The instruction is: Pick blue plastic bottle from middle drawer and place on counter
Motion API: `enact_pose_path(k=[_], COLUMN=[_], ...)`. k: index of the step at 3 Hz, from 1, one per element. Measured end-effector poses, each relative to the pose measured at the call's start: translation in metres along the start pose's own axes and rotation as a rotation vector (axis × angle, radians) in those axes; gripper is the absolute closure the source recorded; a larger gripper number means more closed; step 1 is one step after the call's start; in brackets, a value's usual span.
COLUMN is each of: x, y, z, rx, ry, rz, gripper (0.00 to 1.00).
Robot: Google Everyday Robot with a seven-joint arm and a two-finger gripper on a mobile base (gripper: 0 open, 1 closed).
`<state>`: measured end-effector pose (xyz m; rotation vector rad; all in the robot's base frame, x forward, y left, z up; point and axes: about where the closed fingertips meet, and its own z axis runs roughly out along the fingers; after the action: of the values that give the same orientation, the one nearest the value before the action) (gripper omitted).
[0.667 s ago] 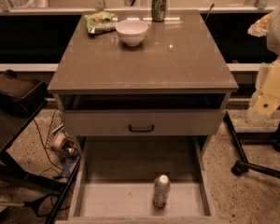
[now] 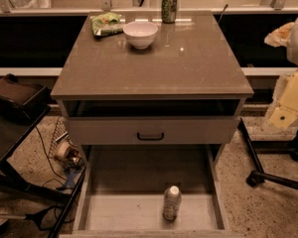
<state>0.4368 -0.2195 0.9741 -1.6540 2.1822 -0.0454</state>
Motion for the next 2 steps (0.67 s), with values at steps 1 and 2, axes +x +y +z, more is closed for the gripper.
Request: enact_pose_path(k=[1,2], x=[0.026,0.051], y=[0.014,0.038], z=[0.034,0.088], rx=[-0.020,-0.030], ry=[-0.132,-0.304], rz=[0.037,0.082], gripper=[0.00,0.00])
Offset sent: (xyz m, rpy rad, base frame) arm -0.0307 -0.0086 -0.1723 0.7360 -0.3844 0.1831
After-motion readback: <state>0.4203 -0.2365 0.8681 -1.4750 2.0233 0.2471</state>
